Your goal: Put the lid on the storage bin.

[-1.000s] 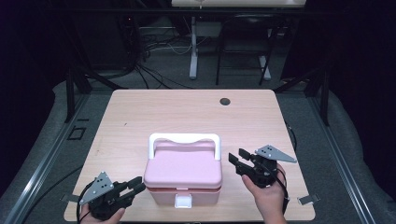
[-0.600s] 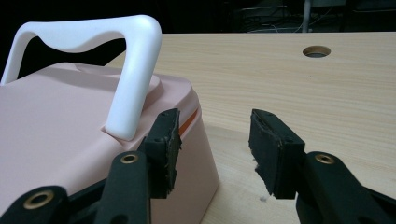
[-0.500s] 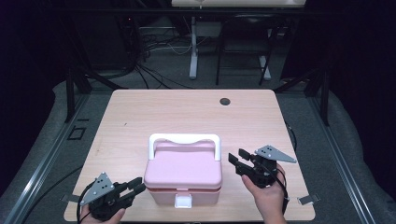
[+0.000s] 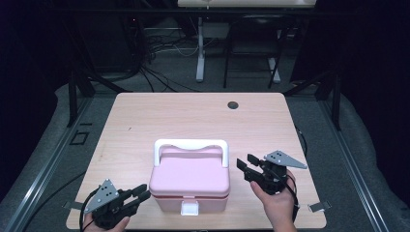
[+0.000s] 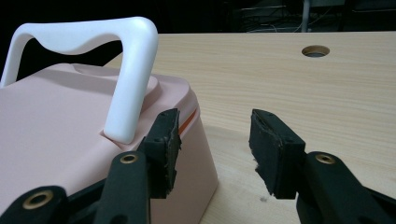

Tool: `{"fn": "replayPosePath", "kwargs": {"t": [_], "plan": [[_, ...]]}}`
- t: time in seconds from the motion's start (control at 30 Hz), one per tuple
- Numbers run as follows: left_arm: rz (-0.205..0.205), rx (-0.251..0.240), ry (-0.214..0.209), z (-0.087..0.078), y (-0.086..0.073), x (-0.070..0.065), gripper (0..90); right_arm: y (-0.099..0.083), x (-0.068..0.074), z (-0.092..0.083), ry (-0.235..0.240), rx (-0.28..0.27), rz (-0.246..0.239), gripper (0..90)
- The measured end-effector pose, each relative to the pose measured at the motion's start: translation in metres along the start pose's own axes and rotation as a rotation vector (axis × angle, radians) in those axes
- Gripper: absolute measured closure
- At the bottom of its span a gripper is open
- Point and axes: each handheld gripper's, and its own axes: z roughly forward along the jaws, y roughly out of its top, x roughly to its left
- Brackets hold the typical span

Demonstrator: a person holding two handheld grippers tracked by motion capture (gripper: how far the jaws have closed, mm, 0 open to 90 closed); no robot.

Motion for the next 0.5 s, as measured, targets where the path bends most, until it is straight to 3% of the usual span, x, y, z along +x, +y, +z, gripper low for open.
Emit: {"fn": "replayPosePath", "kwargs": {"t": [0.5], "plan": [[-0.009,0.017,0.002,0.0019,-0.0035,0.0028,72.0,-0.0001,-0.0001,0.0,-0.002,-0.003,0.002,52.4]]}}
